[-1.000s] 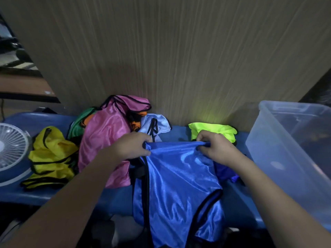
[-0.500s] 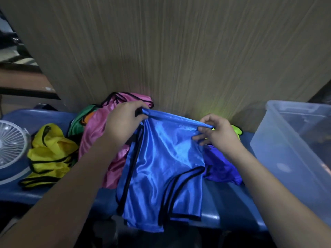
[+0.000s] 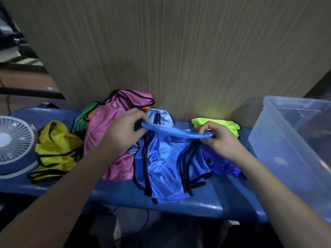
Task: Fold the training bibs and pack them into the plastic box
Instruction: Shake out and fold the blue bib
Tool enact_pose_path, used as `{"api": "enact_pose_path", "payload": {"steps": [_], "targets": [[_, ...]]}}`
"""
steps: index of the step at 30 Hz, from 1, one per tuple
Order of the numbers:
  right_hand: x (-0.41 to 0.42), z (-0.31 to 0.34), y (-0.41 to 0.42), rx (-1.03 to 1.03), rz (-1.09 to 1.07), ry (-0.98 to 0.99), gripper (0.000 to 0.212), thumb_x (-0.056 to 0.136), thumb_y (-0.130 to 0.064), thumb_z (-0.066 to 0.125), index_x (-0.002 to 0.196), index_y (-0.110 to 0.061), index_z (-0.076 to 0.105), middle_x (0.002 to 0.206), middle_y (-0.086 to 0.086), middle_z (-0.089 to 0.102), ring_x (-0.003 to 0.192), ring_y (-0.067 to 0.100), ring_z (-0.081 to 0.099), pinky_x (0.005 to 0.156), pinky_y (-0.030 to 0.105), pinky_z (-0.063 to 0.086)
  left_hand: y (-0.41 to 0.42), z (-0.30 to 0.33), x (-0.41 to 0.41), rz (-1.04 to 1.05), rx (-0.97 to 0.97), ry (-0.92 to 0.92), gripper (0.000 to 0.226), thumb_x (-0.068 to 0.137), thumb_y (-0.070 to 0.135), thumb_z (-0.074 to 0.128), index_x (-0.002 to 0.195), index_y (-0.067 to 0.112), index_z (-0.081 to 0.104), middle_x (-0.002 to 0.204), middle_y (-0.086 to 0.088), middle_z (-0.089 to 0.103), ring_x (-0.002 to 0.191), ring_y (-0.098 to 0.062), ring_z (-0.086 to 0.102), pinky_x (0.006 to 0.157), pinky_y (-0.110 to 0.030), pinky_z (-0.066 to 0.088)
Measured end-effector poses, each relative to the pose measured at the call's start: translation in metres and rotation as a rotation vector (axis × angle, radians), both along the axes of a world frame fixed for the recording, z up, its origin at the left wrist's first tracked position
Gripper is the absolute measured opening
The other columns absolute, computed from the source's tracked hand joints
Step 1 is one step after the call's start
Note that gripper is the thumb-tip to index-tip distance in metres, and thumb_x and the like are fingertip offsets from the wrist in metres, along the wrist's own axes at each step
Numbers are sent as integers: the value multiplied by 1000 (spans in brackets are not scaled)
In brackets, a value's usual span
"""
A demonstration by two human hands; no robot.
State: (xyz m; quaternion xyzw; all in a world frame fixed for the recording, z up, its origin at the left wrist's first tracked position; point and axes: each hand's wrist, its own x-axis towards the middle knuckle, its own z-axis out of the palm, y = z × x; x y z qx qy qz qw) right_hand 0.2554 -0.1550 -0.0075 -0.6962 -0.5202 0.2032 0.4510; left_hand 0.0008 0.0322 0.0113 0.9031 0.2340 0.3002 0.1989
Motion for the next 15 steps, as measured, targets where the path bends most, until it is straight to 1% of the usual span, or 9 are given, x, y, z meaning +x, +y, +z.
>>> {"api": "enact_pose_path", "payload": {"steps": [2, 4, 5, 7, 9, 10, 12, 14, 15], "targets": [[-2, 0, -11, -16, 78, -52, 23, 83, 2, 69, 83, -20, 61, 108, 1, 71, 104, 17, 66, 91, 26, 49, -17, 3, -12, 9, 110, 39, 18, 84, 12, 72, 96, 23, 67, 102, 12, 62, 92, -11, 60, 75, -35, 52], [-5, -1, -23, -17, 149, -80, 20, 79, -9, 69, 82, -27, 61, 114, 4, 70, 115, 14, 64, 98, 29, 48, -32, 5, -22, 6, 241, 76, 15, 82, 16, 68, 95, 24, 68, 98, 12, 63, 87, -13, 61, 67, -34, 52], [-5, -1, -28, -14, 174, -102, 21, 78, -10, 69, 82, -29, 61, 114, 3, 69, 116, 13, 63, 98, 27, 47, -38, 5, -27, -18, 285, 92, 14, 81, 20, 65, 94, 23, 69, 96, 11, 64, 84, -14, 61, 66, -34, 51], [-5, -2, -37, -24, 226, -177, 25, 75, -5, 71, 81, -27, 63, 111, 1, 68, 114, 10, 63, 94, 19, 45, -49, 1, -36, -73, 347, 140, 16, 81, 27, 60, 94, 24, 69, 93, 11, 64, 80, -13, 61, 67, -33, 50], [-3, -3, -44, -54, 287, -256, 28, 72, 5, 73, 80, -20, 65, 110, 2, 67, 110, 6, 61, 87, 10, 41, -61, -10, -43, -134, 392, 172, 15, 80, 29, 65, 94, 25, 69, 91, 10, 62, 77, -13, 60, 67, -31, 47], [-2, -3, -46, -74, 317, -283, 28, 70, 7, 72, 80, -19, 66, 109, 2, 66, 109, 6, 61, 84, 8, 39, -69, -15, -46, -166, 402, 194, 16, 77, 28, 70, 93, 26, 69, 90, 10, 61, 75, -12, 59, 66, -31, 46], [0, -5, -47, -118, 378, -329, 24, 67, 0, 70, 80, -20, 68, 108, 2, 66, 108, 8, 60, 84, 9, 40, -81, -30, -48, -219, 384, 270, 25, 70, 32, 77, 93, 29, 68, 90, 10, 58, 74, -12, 56, 65, -30, 46], [1, -7, -45, -170, 438, -383, 24, 66, -8, 77, 84, -22, 71, 108, -2, 65, 107, 10, 60, 90, 17, 43, -86, -45, -49, -260, 341, 379, 37, 65, 46, 80, 97, 31, 69, 92, 11, 57, 76, -10, 56, 65, -29, 47], [1, -7, -45, -221, 462, -400, 29, 66, -10, 82, 89, -24, 71, 111, -4, 63, 109, 10, 58, 93, 19, 43, -87, -50, -48, -271, 286, 434, 44, 65, 56, 76, 101, 33, 70, 95, 13, 57, 78, -8, 58, 66, -29, 48]]}}
